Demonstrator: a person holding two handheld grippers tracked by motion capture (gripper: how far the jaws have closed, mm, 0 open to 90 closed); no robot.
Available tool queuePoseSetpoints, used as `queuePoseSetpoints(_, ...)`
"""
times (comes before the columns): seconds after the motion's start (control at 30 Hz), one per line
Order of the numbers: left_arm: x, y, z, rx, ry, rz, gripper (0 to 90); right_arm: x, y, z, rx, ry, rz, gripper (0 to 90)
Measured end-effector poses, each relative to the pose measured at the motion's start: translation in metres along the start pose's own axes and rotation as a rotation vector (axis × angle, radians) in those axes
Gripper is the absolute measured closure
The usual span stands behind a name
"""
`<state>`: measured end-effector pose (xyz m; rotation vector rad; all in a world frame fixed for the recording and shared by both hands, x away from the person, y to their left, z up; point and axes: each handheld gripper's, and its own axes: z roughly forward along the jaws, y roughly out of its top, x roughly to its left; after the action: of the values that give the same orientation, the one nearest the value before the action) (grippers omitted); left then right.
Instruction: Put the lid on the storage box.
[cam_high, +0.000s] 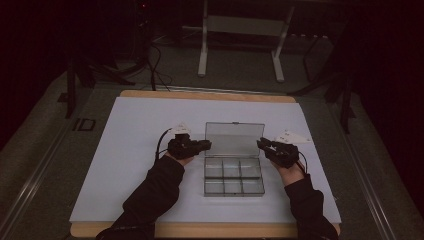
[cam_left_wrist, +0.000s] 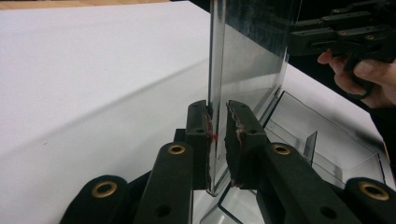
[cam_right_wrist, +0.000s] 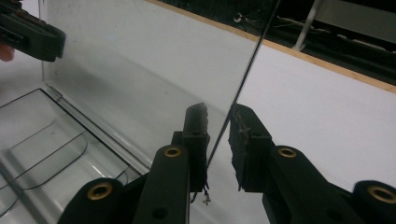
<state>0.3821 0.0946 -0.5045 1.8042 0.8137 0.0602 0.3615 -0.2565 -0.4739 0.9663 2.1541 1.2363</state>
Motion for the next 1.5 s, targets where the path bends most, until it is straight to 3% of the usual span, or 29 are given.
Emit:
queuePoseSetpoints(0.23,-0.011,0.003,-0.004,0.03,0.038,0.013,78.6,0.002,0.0,-0.008,0.0,0.017,-0.024,79.3)
queuePoseSetpoints(0.5,-0.022,0.0,-0.009,0.022,0.079,0.046,77.6,0.003,-0.003,-0.015,-0.009,0.046,-0.031,82.3)
queuePoseSetpoints(1.03,-0.032,-0.004,-0.026,0.001,0.093,0.079,80.5,0.005,-0.009,-0.025,-0.02,0.085,-0.045,83.1)
queuePoseSetpoints(1.5,-0.04,-0.012,-0.031,0.026,0.09,0.123,82.4,0.007,-0.018,-0.031,-0.019,0.12,-0.069,83.1)
